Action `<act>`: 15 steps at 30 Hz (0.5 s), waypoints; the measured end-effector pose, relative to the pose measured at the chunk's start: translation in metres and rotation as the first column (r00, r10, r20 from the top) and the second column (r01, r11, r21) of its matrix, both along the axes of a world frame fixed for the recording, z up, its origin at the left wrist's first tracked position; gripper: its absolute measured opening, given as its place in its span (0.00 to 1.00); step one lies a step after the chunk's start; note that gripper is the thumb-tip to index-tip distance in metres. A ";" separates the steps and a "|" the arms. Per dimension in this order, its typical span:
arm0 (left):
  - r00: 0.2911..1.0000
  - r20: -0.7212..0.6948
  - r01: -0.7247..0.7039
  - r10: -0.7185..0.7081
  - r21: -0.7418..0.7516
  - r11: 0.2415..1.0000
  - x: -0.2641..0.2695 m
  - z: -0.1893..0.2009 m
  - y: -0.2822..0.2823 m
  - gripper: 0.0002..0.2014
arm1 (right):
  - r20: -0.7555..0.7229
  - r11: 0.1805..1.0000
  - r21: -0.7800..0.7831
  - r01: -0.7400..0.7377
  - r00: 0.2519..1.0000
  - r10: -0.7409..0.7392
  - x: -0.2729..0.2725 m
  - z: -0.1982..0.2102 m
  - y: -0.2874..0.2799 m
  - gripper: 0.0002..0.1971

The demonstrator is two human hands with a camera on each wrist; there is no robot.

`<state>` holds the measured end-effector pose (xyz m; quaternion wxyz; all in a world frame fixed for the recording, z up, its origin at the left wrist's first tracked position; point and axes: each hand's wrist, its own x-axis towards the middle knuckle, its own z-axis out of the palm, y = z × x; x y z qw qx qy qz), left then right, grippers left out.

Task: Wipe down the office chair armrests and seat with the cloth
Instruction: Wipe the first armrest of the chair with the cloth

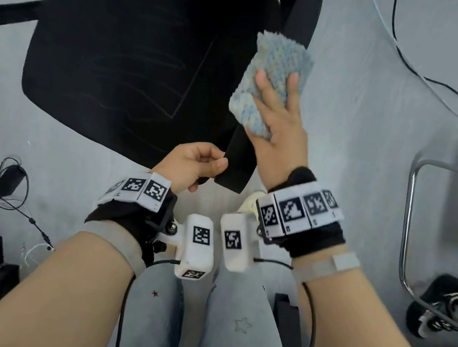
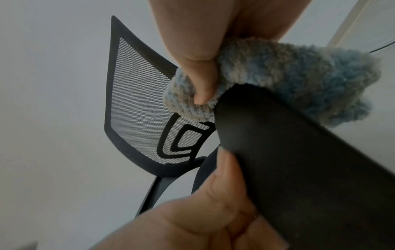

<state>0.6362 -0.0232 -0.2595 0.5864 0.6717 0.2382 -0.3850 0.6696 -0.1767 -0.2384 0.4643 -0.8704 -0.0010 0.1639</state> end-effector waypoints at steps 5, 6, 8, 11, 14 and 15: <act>0.996 -0.017 0.085 -0.086 -0.067 0.994 -0.004 0.002 -0.029 0.09 | -0.004 0.996 -0.007 0.091 0.996 -0.091 -0.018 0.000 -0.021 0.23; 0.992 -0.023 0.119 -0.121 -0.080 0.990 -0.004 0.003 -0.035 0.08 | -0.006 0.995 -0.005 0.102 0.995 -0.102 -0.019 0.001 -0.027 0.23; 0.983 -0.031 0.176 -0.180 -0.098 0.980 -0.002 0.005 -0.048 0.06 | -0.024 0.993 0.007 0.118 0.993 -0.118 -0.021 0.005 -0.040 0.23; 0.967 -0.016 0.250 -0.254 -0.131 0.960 0.001 0.013 -0.063 0.03 | -0.075 0.988 0.012 0.153 0.986 -0.152 -0.021 0.018 -0.054 0.24; 0.968 0.003 0.249 -0.252 -0.174 0.953 0.007 0.025 -0.062 0.08 | -0.153 0.968 -0.008 0.249 0.957 -0.247 -0.021 0.034 -0.055 0.24; 0.975 0.014 0.221 -0.222 -0.174 0.959 0.010 0.031 -0.056 0.09 | -0.158 0.962 -0.034 0.269 0.949 -0.271 -0.021 0.040 -0.051 0.24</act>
